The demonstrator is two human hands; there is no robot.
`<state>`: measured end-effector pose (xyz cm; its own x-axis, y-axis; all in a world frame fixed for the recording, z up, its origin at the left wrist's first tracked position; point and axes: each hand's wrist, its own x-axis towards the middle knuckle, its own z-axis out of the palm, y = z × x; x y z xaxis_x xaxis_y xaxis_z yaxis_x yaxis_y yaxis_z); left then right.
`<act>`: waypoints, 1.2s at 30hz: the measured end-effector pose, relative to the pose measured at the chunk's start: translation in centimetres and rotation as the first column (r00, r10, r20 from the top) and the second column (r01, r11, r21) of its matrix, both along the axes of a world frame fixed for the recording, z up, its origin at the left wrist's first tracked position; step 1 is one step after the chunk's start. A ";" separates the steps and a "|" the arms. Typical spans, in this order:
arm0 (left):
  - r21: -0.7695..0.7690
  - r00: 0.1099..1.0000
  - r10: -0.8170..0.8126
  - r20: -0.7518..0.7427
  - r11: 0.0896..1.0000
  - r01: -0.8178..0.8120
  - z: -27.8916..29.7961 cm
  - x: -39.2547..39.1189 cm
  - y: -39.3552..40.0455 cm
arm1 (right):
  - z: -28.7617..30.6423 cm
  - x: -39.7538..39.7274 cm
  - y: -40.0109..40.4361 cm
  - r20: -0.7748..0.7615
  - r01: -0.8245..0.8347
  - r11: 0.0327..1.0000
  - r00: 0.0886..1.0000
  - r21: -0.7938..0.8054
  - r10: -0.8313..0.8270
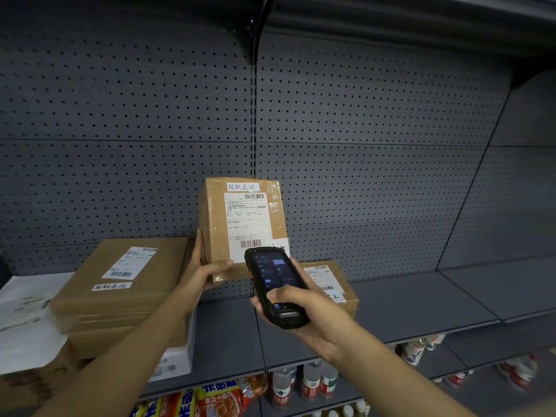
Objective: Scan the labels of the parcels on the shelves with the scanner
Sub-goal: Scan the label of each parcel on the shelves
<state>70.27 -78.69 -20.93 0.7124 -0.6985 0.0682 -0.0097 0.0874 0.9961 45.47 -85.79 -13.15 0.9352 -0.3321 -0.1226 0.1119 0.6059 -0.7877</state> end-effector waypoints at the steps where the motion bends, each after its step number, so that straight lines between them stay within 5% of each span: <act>1: -0.001 1.000 -0.003 -0.003 1.000 0.003 0.0 0.1 -0.2 | -0.1 0.0 -0.1 -0.001 0.002 1.000 1.000 0.001 -0.002; 17: 0.007 0.990 -0.078 -0.113 0.997 0.079 -1.8 0.4 -2.2 | -2.0 0.2 -1.9 0.020 0.081 0.996 0.997 -0.035 -0.081; 30: 0.070 0.909 -0.184 -0.374 0.972 0.225 -5.1 -4.6 -12.2 | -6.0 -0.9 -14.5 0.044 0.564 0.798 0.821 -0.211 -0.569; 36: 0.138 0.865 -0.172 -0.472 0.954 0.265 -5.8 -5.4 -18.8 | -9.3 -0.5 -23.2 -0.019 0.602 0.774 0.787 -0.197 -0.617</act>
<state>64.85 -97.48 -26.71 0.4598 -0.8058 -0.3732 0.4394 -0.1587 0.8842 44.98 -108.97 -22.50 0.5189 -0.8518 -0.0722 0.3460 0.2865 -0.8934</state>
